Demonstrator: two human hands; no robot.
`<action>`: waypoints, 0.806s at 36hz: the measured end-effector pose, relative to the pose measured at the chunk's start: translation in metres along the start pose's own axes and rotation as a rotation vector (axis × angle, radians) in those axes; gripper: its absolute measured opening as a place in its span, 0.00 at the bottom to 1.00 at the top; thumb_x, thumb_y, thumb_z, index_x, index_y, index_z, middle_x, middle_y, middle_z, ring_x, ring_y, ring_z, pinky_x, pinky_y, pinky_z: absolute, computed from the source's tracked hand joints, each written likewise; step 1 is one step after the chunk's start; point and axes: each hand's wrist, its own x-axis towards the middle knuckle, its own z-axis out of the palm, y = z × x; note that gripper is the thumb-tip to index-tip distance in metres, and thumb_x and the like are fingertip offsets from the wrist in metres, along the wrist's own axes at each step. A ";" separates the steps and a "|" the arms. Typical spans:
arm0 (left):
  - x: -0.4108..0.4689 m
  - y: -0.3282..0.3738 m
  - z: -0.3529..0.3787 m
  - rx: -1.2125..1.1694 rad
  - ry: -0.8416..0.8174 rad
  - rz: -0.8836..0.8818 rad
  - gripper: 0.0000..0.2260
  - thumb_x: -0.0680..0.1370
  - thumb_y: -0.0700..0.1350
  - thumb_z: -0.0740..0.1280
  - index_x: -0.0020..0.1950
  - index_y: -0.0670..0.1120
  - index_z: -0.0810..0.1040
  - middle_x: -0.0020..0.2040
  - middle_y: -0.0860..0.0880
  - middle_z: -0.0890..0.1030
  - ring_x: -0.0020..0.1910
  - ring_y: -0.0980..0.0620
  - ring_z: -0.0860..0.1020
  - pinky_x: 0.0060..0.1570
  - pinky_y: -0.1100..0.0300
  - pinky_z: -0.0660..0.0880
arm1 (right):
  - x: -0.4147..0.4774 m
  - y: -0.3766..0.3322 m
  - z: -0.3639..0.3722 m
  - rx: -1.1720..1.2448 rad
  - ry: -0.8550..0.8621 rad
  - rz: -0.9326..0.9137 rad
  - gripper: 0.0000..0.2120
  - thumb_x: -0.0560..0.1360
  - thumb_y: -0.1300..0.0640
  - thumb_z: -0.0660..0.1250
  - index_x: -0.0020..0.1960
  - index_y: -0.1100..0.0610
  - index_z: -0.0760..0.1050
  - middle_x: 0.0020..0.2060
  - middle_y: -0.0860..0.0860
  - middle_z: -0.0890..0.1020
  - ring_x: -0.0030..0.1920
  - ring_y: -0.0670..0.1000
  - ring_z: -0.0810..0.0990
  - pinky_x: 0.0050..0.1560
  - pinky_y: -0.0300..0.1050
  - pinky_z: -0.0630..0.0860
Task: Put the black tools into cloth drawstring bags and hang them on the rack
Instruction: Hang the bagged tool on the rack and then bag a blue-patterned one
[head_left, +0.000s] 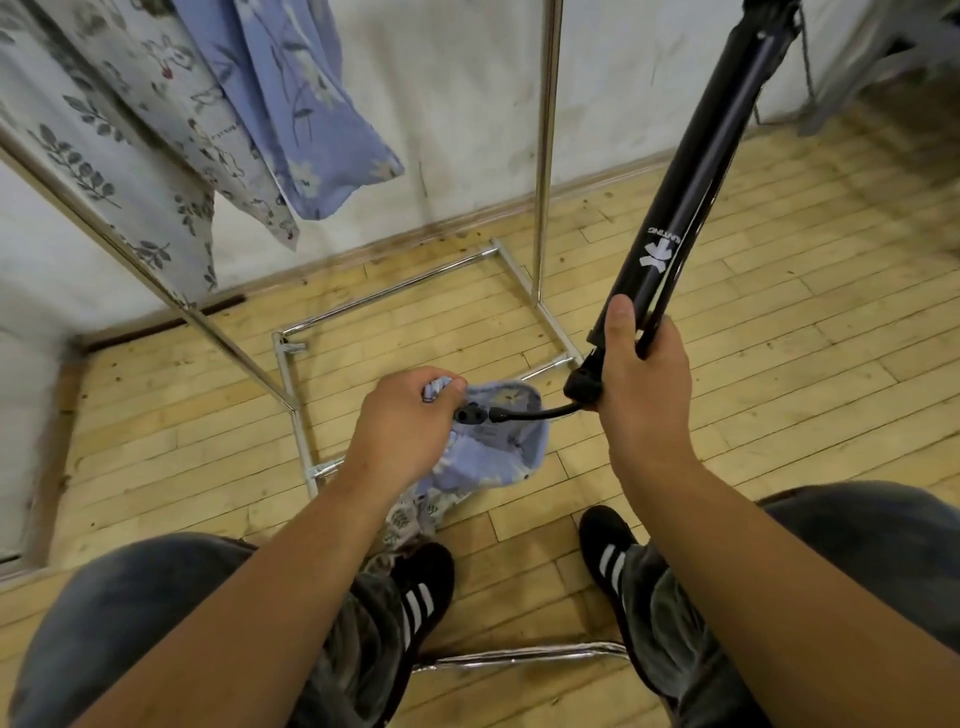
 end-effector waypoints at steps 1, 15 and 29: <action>0.000 0.002 0.001 -0.043 -0.009 -0.013 0.07 0.83 0.51 0.67 0.51 0.56 0.86 0.46 0.61 0.84 0.46 0.65 0.80 0.44 0.66 0.75 | 0.000 0.000 0.000 -0.012 0.013 -0.014 0.12 0.82 0.39 0.62 0.52 0.46 0.76 0.44 0.46 0.83 0.44 0.48 0.83 0.48 0.54 0.84; -0.007 0.017 0.011 -0.299 -0.081 -0.008 0.07 0.81 0.47 0.71 0.55 0.53 0.88 0.47 0.58 0.89 0.48 0.62 0.86 0.52 0.63 0.81 | -0.001 0.008 -0.001 -0.015 -0.125 0.045 0.11 0.79 0.40 0.68 0.55 0.46 0.79 0.47 0.47 0.86 0.48 0.50 0.87 0.47 0.59 0.86; 0.005 0.026 -0.002 -0.947 -0.128 -0.334 0.11 0.83 0.45 0.67 0.59 0.41 0.85 0.56 0.36 0.86 0.51 0.39 0.86 0.52 0.48 0.81 | -0.007 0.016 0.003 0.088 -0.466 0.149 0.08 0.71 0.51 0.80 0.48 0.50 0.84 0.50 0.54 0.88 0.54 0.55 0.87 0.60 0.62 0.81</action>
